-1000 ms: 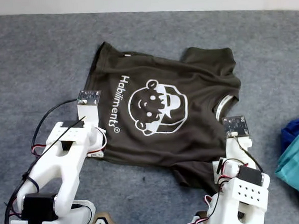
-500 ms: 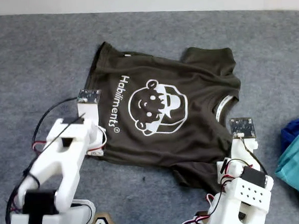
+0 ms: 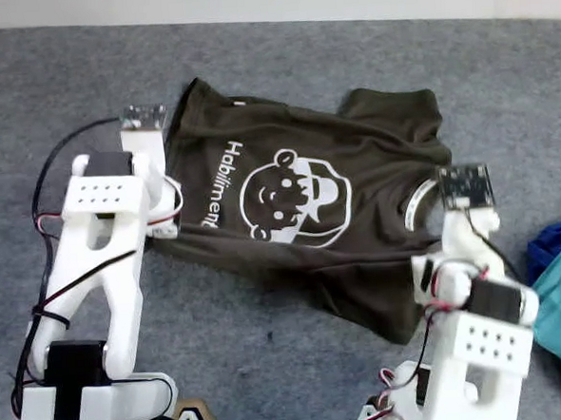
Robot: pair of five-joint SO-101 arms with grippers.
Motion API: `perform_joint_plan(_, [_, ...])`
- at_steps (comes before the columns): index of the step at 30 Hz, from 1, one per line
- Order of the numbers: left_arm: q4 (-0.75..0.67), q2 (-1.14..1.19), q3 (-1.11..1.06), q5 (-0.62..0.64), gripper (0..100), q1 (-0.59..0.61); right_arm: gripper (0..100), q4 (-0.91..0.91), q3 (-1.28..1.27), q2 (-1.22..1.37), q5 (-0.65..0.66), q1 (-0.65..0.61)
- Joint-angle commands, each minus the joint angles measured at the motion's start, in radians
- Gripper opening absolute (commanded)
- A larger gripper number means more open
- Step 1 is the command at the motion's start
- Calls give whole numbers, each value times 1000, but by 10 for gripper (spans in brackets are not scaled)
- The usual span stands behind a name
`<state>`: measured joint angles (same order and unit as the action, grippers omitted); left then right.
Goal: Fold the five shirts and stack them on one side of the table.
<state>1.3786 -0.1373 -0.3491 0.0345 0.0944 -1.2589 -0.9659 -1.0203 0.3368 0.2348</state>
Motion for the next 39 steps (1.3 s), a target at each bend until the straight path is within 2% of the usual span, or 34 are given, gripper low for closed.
perform_joint_plan(1, [23,-10,113,-6,6,-4,9,2,170,232,-32,-19])
perform_joint_plan(8, [8,1,243,0,6,-38,9,31,545,650,-86,7])
perform_joint_plan(15, [-184,2,259,5,6,-87,9,24,851,905,-89,10])
perform_joint_plan(18, [-288,12,254,66,6,-88,9,27,961,1010,-89,10])
perform_joint_plan(21, [-364,84,282,81,6,-97,9,31,1076,1127,-89,10])
perform_joint_plan(24, [-381,208,355,81,6,-110,9,27,1190,1228,-91,10])
perform_joint_plan(29, [-348,441,601,138,7,-104,9,30,1371,1362,-126,12])
perform_joint_plan(39, [-178,869,1247,143,7,-108,8,24,1733,1624,-124,-18])
